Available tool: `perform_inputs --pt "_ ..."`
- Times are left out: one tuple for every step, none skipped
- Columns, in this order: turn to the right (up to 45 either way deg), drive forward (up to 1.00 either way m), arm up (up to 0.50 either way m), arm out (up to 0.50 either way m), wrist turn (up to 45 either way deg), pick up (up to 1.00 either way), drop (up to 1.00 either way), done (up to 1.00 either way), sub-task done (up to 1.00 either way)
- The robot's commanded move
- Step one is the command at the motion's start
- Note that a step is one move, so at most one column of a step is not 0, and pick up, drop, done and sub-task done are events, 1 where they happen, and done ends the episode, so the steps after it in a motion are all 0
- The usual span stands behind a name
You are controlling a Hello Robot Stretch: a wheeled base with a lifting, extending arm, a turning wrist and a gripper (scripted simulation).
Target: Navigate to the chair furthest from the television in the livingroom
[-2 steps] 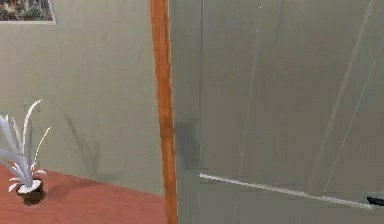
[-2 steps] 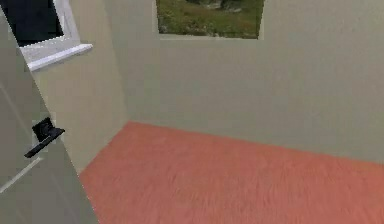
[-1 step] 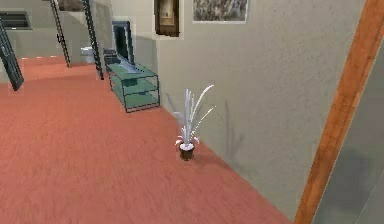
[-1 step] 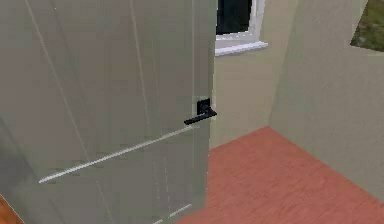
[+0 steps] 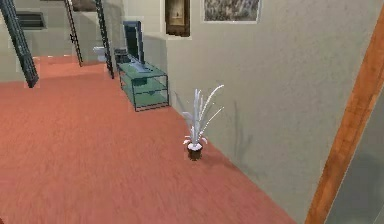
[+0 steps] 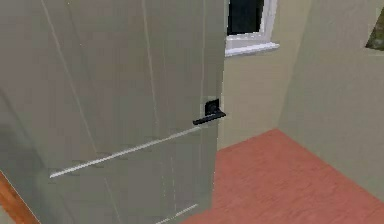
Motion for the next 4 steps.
perform_inputs --pt "45.0 0.0 0.0 0.0 0.0 0.0 0.0 0.0 0.0" --pt "18.0 0.0 0.0 0.0 0.0 0.0 0.0 0.0 0.0" --pt "0.0 0.3 0.0 0.0 0.0 0.0 0.0 0.0 0.0" --pt "-45.0 0.0 0.0 0.0 0.0 0.0 0.0 0.0 0.0"
